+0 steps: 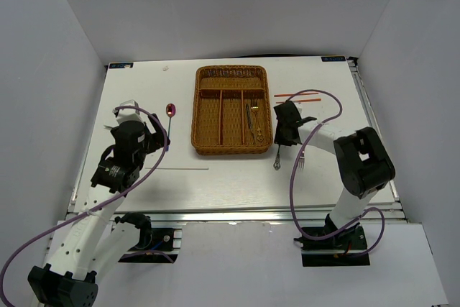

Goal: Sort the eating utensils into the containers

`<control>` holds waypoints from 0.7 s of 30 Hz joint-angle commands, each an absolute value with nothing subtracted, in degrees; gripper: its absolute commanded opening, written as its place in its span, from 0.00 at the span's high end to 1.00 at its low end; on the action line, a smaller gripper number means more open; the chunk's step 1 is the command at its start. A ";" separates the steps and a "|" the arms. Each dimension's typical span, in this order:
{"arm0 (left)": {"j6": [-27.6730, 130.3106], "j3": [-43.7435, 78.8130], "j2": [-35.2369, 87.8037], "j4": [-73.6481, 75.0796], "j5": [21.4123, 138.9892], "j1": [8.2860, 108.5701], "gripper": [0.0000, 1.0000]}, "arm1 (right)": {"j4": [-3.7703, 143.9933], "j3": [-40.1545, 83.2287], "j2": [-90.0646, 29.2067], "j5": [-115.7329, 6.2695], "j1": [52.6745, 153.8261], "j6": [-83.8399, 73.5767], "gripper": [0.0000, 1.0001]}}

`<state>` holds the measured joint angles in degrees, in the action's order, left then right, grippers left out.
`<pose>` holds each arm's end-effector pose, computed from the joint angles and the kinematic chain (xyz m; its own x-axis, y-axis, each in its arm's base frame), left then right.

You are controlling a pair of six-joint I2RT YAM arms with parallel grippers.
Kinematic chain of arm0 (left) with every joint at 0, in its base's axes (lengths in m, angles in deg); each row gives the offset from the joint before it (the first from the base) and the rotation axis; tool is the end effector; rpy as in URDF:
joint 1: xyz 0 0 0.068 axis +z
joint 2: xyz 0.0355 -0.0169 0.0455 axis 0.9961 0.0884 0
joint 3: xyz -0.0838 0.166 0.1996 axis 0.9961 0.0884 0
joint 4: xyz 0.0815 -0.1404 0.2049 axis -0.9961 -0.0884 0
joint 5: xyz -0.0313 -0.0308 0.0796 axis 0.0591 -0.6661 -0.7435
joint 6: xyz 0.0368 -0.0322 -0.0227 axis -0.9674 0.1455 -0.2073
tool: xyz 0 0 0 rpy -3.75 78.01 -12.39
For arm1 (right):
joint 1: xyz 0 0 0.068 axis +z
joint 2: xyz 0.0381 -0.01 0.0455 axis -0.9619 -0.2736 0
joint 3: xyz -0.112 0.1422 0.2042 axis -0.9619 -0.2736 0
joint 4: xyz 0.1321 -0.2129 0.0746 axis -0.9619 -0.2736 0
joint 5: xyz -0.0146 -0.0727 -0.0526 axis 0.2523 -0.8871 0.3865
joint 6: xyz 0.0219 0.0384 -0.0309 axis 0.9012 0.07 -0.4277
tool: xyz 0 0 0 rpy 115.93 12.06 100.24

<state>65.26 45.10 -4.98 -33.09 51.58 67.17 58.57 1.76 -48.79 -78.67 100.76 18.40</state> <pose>0.1626 -0.0392 0.3036 -0.4468 -0.2810 -0.8493 -0.2104 0.9558 -0.2056 0.3112 0.1448 0.1591 -0.7834 0.1496 -0.6032 0.1238 0.9887 0.0845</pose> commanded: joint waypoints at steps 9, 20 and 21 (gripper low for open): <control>65.23 45.06 -5.70 -33.20 51.46 66.73 0.02 | 46.29 5.22 -32.15 -77.40 100.58 15.92 1.00; 65.40 45.06 -5.44 -33.29 50.85 66.73 0.02 | 51.98 19.79 -37.65 -62.47 102.15 15.21 1.00; 65.40 45.06 -5.35 -33.38 50.76 66.73 0.02 | 52.07 21.82 -39.59 -60.98 102.60 15.47 1.00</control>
<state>65.28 45.10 -5.07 -33.14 51.54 67.06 47.44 15.62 -35.34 -68.24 101.28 15.98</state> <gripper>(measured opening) 0.980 0.011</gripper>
